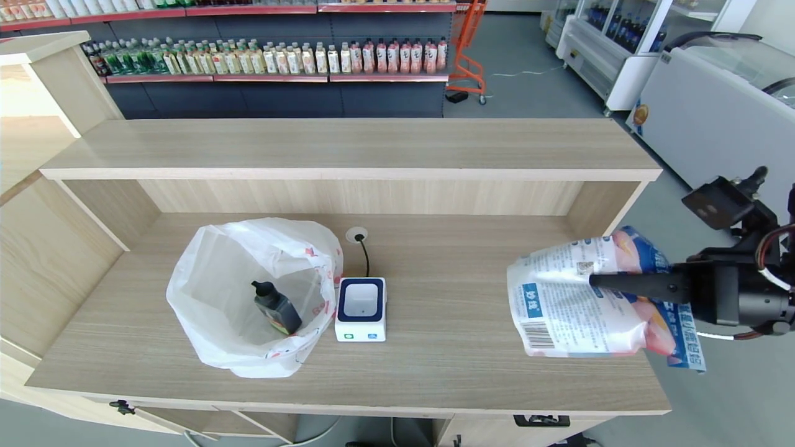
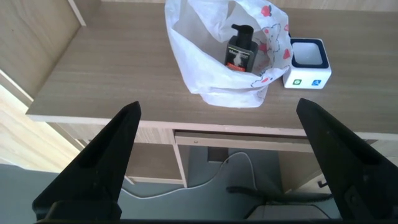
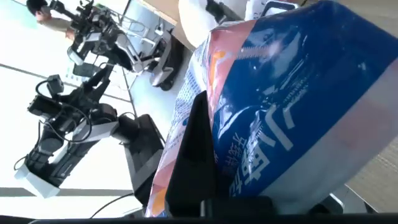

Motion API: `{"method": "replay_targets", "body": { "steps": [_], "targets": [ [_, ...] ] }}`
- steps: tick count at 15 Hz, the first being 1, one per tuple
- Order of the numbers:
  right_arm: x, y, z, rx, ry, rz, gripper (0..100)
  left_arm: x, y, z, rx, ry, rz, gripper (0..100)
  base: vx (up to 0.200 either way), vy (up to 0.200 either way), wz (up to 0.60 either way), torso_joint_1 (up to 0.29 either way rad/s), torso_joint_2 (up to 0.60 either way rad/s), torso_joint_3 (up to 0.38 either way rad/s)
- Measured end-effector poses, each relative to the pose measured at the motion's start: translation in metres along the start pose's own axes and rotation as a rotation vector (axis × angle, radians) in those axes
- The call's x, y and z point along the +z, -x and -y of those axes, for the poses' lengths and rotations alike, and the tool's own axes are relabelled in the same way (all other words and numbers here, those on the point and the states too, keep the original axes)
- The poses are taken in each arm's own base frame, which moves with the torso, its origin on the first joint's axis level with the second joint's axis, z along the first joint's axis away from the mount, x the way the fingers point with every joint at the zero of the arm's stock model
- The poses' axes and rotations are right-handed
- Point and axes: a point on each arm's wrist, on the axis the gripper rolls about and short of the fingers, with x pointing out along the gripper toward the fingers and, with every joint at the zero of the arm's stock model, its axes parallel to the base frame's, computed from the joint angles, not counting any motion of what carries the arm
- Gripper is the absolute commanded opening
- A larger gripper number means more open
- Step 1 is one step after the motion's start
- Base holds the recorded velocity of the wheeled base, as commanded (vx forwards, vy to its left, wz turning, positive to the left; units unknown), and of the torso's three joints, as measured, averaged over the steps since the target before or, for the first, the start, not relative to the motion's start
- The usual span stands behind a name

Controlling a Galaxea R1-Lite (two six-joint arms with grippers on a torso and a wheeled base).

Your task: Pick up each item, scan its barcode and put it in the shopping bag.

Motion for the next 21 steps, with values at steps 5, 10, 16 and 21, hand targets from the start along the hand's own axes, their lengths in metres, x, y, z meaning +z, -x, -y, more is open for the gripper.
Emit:
{"method": "replay_targets", "body": {
  "steps": [5, 10, 16, 21],
  "targets": [
    [-0.015, -0.016, -0.024, 0.115, 0.04, -0.065, 0, 0.0, 0.0, 0.0, 0.0, 0.0, 0.0, 100, 0.0, 0.0, 0.0, 0.0, 0.0, 0.0],
    [-0.017, -0.027, -0.037, 0.183, 0.049, -0.1, 0, 0.0, 0.0, 0.0, 0.0, 0.0, 0.0, 100, 0.0, 0.0, 0.0, 0.0, 0.0, 0.0],
    [-0.017, -0.04, -0.043, 0.237, 0.024, -0.137, 0, 0.0, 0.0, 0.0, 0.0, 0.0, 0.0, 100, 0.0, 0.0, 0.0, 0.0, 0.0, 0.0],
    [-0.017, -0.044, -0.036, 0.229, 0.008, -0.144, 0, 0.0, 0.0, 0.0, 0.0, 0.0, 0.0, 100, 0.0, 0.0, 0.0, 0.0, 0.0, 0.0]
  ]
}}
